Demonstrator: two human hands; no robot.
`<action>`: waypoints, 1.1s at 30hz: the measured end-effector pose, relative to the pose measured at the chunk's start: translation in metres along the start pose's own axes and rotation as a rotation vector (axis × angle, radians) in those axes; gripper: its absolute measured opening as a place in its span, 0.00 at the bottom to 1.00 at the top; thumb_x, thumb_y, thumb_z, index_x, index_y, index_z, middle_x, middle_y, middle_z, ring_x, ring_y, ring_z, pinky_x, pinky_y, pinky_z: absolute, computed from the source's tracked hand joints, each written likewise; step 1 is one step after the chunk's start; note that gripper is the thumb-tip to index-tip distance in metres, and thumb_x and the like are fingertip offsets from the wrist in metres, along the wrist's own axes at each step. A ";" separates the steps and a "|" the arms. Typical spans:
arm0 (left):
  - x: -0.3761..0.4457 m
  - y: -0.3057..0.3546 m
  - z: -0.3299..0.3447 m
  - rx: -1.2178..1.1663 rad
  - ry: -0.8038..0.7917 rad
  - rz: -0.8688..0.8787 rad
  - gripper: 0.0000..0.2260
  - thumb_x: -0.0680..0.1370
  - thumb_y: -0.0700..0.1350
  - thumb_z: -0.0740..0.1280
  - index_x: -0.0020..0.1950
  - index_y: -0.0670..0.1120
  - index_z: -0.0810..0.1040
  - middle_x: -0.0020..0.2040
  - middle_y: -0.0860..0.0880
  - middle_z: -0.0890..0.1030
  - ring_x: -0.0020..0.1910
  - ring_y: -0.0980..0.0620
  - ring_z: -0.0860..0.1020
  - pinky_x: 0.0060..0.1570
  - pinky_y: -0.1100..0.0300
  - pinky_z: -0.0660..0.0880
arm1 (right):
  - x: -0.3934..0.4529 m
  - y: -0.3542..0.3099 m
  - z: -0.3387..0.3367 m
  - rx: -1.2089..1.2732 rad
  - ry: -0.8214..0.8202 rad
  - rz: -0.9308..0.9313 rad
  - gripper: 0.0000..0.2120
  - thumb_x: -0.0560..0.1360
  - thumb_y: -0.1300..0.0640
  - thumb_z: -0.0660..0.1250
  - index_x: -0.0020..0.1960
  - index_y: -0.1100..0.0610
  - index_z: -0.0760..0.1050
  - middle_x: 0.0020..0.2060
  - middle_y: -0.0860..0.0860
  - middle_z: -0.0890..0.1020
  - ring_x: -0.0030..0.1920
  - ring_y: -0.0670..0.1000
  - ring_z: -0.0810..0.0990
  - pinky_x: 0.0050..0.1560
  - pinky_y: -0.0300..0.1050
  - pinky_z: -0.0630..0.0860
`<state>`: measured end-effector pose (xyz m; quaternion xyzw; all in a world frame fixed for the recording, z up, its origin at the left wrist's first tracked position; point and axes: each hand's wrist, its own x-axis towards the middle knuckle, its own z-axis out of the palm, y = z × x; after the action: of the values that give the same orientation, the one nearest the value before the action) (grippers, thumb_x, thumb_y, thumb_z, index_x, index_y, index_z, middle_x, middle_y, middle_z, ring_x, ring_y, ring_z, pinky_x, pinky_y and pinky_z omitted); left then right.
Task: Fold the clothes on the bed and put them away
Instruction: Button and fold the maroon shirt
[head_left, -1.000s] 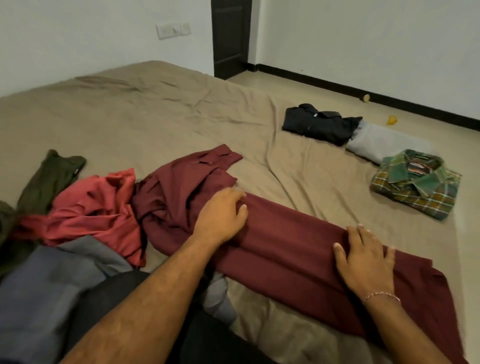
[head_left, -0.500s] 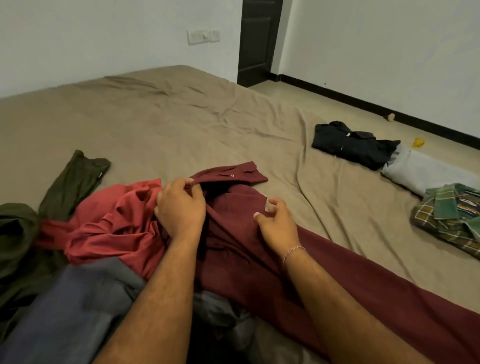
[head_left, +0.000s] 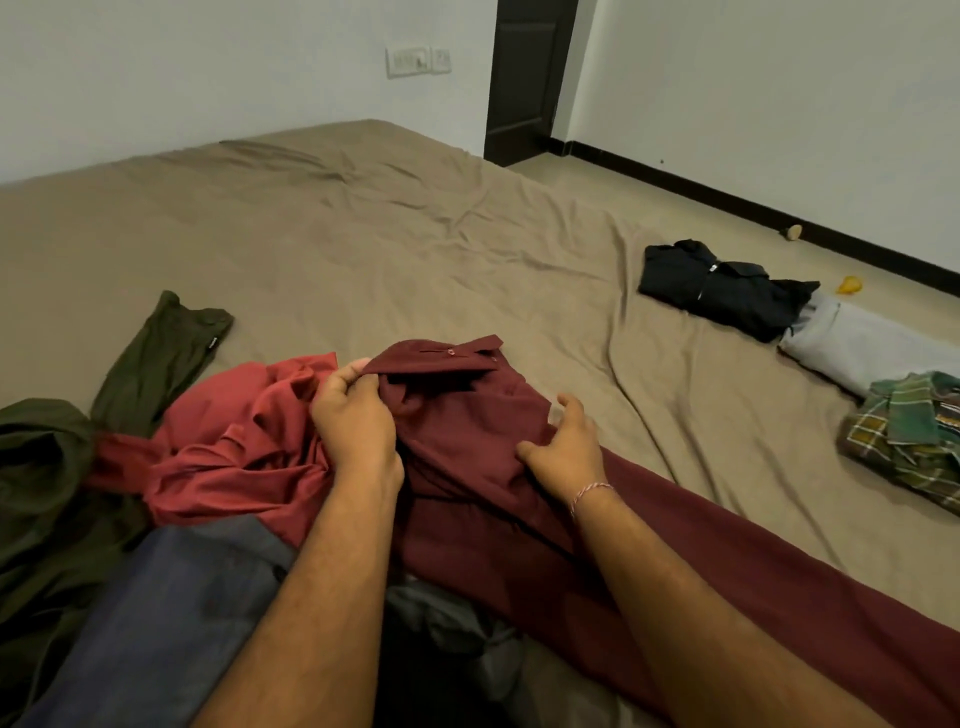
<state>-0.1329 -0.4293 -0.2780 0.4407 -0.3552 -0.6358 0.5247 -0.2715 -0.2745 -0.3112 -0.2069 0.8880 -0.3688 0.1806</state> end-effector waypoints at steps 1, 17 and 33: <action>-0.007 0.002 0.003 0.050 -0.065 0.049 0.11 0.81 0.33 0.65 0.47 0.48 0.82 0.43 0.49 0.85 0.39 0.56 0.82 0.46 0.59 0.81 | -0.005 0.003 -0.004 -0.070 0.059 -0.077 0.43 0.71 0.52 0.76 0.80 0.51 0.58 0.71 0.53 0.69 0.69 0.57 0.71 0.72 0.53 0.71; -0.122 -0.010 -0.007 0.903 -0.876 0.986 0.22 0.65 0.33 0.68 0.55 0.52 0.79 0.50 0.56 0.77 0.49 0.52 0.79 0.46 0.51 0.79 | -0.101 0.015 -0.109 0.798 0.666 -0.246 0.22 0.84 0.57 0.62 0.77 0.54 0.68 0.72 0.48 0.75 0.73 0.45 0.72 0.74 0.39 0.69; -0.080 -0.040 -0.004 1.692 -1.133 0.866 0.39 0.74 0.46 0.68 0.83 0.54 0.57 0.73 0.49 0.67 0.69 0.45 0.68 0.65 0.45 0.73 | -0.192 0.228 -0.201 0.942 0.775 0.051 0.31 0.79 0.67 0.65 0.75 0.40 0.70 0.71 0.53 0.77 0.65 0.50 0.80 0.62 0.60 0.80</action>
<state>-0.1390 -0.3426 -0.3010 0.1408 -0.9882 -0.0598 -0.0064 -0.2573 0.0847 -0.3120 0.0659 0.6352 -0.7659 -0.0747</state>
